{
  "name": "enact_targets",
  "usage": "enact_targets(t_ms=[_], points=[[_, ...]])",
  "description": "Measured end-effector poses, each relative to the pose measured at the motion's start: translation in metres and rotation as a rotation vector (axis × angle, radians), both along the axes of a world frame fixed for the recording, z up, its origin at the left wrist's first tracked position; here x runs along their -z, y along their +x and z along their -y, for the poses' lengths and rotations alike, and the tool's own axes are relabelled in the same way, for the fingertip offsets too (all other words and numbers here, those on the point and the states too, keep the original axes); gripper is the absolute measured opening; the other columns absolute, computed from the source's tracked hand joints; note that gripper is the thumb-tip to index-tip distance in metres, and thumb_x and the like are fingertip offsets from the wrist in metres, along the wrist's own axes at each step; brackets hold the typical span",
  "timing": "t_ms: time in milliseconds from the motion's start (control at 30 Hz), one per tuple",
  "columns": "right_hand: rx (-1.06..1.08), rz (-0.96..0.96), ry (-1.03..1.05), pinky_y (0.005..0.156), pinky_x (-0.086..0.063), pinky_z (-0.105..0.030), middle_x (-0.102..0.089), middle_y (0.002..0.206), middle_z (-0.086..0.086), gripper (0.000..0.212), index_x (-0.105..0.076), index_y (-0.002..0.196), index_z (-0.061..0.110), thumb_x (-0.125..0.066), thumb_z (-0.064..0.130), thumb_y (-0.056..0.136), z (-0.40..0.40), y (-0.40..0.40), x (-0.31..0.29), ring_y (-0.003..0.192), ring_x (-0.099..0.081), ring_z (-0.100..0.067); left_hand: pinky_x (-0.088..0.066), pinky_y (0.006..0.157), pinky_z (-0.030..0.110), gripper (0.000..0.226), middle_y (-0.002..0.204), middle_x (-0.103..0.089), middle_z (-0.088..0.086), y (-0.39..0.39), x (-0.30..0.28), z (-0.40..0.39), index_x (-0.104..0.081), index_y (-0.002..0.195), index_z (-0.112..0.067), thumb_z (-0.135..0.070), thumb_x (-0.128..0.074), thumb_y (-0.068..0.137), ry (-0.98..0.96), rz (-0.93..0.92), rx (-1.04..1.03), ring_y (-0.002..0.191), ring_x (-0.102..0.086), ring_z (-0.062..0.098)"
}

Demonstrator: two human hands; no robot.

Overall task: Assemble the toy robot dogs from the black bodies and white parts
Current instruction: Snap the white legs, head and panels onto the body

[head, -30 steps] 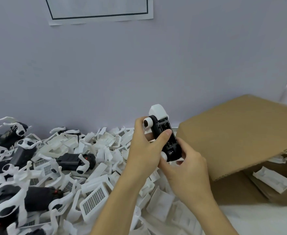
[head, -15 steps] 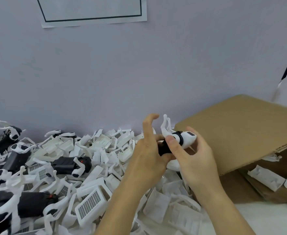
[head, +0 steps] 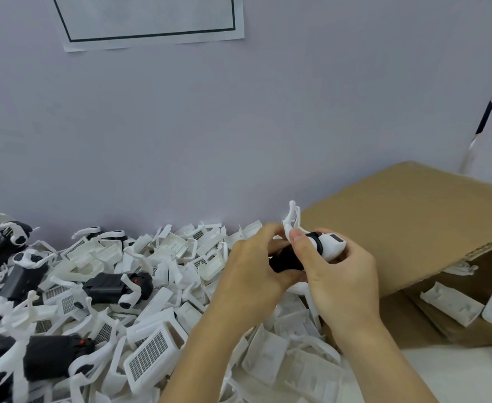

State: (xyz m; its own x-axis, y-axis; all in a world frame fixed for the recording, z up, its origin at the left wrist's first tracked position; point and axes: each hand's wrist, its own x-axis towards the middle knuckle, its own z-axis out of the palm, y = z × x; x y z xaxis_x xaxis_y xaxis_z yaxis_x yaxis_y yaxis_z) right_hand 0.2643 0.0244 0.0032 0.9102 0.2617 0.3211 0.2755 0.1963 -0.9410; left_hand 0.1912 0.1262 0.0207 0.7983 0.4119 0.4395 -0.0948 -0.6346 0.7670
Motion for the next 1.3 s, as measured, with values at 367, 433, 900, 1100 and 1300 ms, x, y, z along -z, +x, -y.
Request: enact_targets(t_ms=[367, 433, 900, 1100, 1300], points=[[-0.143, -0.016, 0.058, 0.067, -0.057, -0.022, -0.077, 0.086, 0.001, 0.039, -0.076, 0.091, 0.018, -0.078, 0.053, 0.072, 0.004, -0.002, -0.008, 0.082, -0.074, -0.014, -0.047, 0.069, 0.009, 0.025, 0.085, -0.073, -0.019, 0.000, 0.000, -0.003, -0.071, 0.100, -0.026, -0.006, -0.075, 0.086, 0.066, 0.075, 0.014, 0.083, -0.068, -0.002], [-0.240, -0.021, 0.101, 0.077, -0.057, -0.017, -0.078, 0.099, 0.007, 0.051, -0.074, 0.108, 0.020, -0.075, 0.054, 0.069, 0.003, -0.004, -0.009, 0.095, -0.074, -0.007, -0.048, 0.064, 0.014, 0.020, 0.077, -0.071, -0.017, 0.001, 0.001, -0.005, -0.071, 0.101, -0.022, -0.006, -0.070, 0.090, 0.043, 0.144, -0.046, 0.072, -0.067, 0.002], [-0.281, -0.252, -0.250, 0.064, -0.058, -0.023, -0.078, 0.089, 0.001, 0.035, -0.070, 0.108, 0.019, -0.042, -0.001, 0.100, -0.005, -0.005, 0.000, 0.076, -0.075, -0.013, -0.053, 0.053, 0.025, 0.015, 0.073, -0.063, -0.001, -0.002, -0.015, -0.018, -0.068, 0.090, -0.017, -0.030, -0.074, 0.087, -1.046, 0.353, -0.107, 0.061, -0.064, 0.012], [-0.553, -0.390, -0.101, 0.066, -0.058, -0.029, -0.077, 0.096, -0.010, 0.030, -0.059, 0.126, 0.017, -0.054, 0.005, 0.098, -0.008, -0.011, 0.000, 0.087, -0.077, -0.028, -0.054, 0.052, 0.028, 0.053, 0.069, -0.066, 0.003, -0.003, -0.016, -0.016, -0.056, 0.110, -0.006, -0.030, -0.082, 0.069, -1.131, 0.409, -0.055, 0.057, -0.065, 0.015], [-0.665, -0.386, 0.004, 0.064, -0.055, -0.030, -0.075, 0.095, -0.006, 0.014, -0.072, 0.109, 0.022, -0.062, 0.023, 0.098, -0.008, -0.018, 0.000, 0.082, -0.071, -0.019, -0.061, 0.062, 0.033, 0.038, 0.083, -0.073, 0.010, -0.006, -0.013, -0.014, -0.076, 0.100, -0.007, -0.036, -0.066, 0.078, -1.160, 0.335, 0.113, 0.070, -0.071, 0.023]])
